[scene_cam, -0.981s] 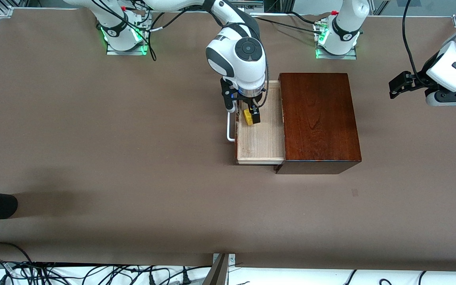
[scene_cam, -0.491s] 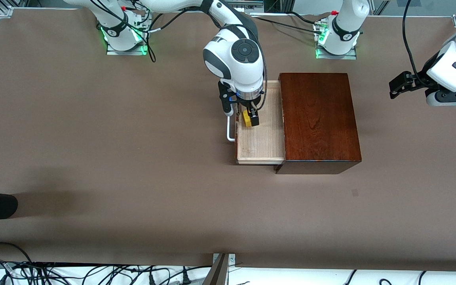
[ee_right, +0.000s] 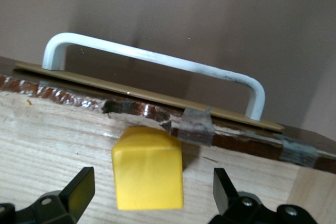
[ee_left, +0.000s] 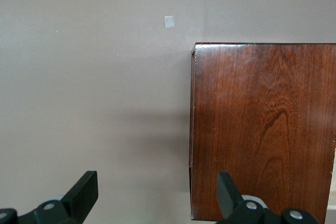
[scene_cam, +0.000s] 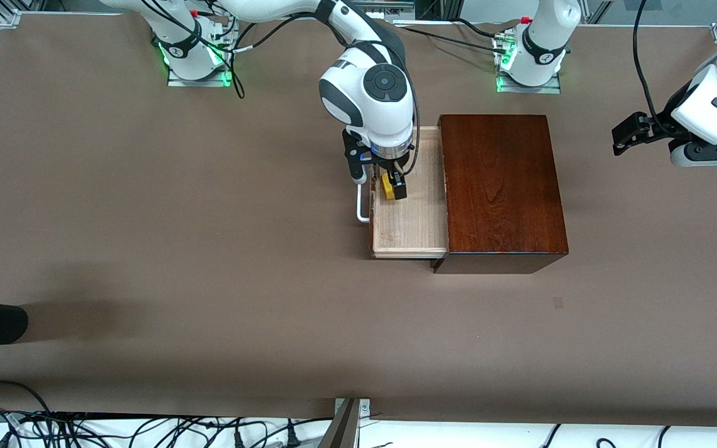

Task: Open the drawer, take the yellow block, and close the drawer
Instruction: 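Close the right gripper on the yellow cube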

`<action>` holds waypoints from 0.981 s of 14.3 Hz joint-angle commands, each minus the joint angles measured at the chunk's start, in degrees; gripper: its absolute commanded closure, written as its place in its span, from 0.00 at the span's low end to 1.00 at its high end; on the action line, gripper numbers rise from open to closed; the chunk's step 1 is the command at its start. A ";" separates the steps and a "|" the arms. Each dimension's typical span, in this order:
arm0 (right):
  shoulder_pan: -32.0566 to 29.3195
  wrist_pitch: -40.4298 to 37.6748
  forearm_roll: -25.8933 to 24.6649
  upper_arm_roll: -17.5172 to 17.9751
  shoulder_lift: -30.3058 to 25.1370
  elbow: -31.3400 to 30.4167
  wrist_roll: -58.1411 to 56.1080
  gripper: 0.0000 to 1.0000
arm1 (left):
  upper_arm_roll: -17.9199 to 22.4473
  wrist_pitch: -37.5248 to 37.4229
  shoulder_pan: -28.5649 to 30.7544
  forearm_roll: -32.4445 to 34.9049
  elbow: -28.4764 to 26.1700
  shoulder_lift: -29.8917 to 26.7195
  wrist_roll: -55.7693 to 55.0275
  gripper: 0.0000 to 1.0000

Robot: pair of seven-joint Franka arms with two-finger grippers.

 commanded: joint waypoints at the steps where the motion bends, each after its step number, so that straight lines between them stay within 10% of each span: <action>1: -0.20 1.29 -0.69 0.23 1.63 0.62 -0.44 0.00 | 0.08 -0.32 0.53 -1.90 1.76 0.77 1.53 0.00; 6: -0.29 2.35 -0.60 0.23 1.90 0.53 -0.44 0.05 | 0.08 -0.32 0.53 -1.90 1.76 0.77 1.53 0.00; 11: -0.38 2.35 -0.43 0.31 1.82 0.62 -2.11 0.94 | 0.08 -0.23 0.53 -1.90 1.76 0.85 1.53 0.00; 14: -0.82 1.48 -0.34 0.31 0.94 0.71 -2.20 0.96 | 0.08 -0.23 0.53 -1.99 1.76 0.85 1.53 0.00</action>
